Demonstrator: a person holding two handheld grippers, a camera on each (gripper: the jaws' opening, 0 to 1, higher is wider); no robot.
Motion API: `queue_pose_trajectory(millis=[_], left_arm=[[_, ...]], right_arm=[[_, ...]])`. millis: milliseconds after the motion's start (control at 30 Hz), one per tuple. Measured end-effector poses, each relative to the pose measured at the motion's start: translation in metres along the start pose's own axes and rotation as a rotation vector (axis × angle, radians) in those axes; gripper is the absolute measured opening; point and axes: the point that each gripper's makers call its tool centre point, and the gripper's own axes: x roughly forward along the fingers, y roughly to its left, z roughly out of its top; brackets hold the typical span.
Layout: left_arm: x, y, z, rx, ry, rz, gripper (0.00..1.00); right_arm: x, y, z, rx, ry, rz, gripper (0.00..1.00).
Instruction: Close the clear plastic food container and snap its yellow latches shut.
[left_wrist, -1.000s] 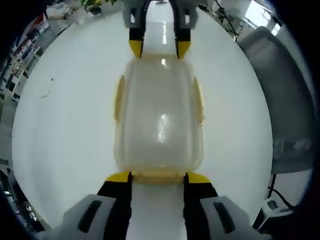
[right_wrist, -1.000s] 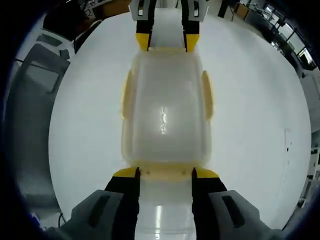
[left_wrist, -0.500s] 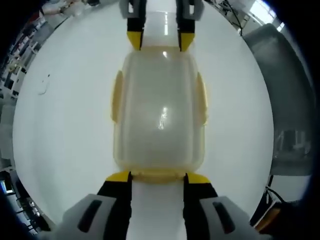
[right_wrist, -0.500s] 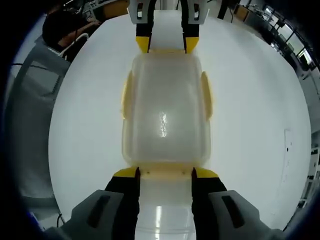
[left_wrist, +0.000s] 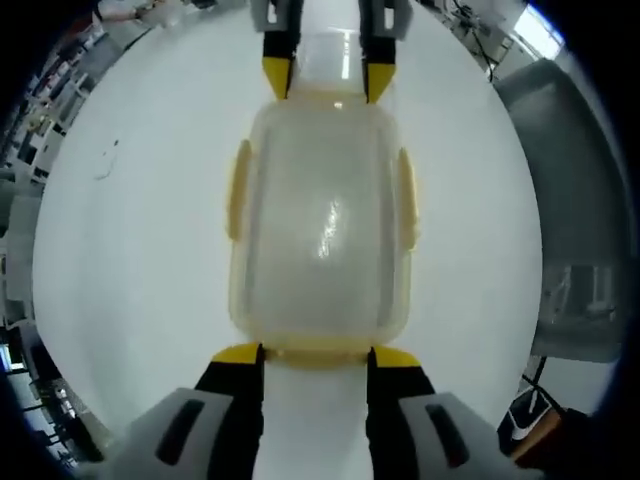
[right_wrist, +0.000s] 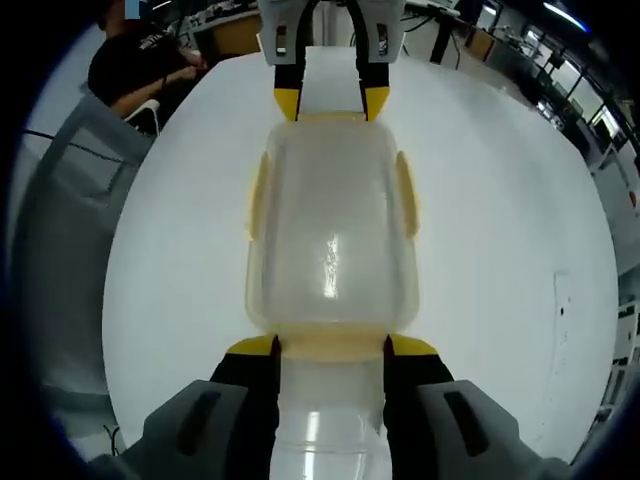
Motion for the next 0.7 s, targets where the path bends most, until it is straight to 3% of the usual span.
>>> queue_pose_trajectory(millis=[200,367,700], left_arm=[[-0.017,-0.006,0.001,-0.023,-0.004,0.015,0.34],[-0.030,-0.016,0.013,-0.051,-0.051,0.021,0.34],[-0.045,-0.019,0.033,-0.050,-0.046,0.048,0.35]], right_arm=[[-0.017,0.005,0.007,-0.029,-0.023,-0.009,0.37],[-0.030,0.009,0.001,-0.049,-0.011,-0.013,0.37],[-0.057,0.013,-0.010,-0.058,-0.027,-0.041,0.37]])
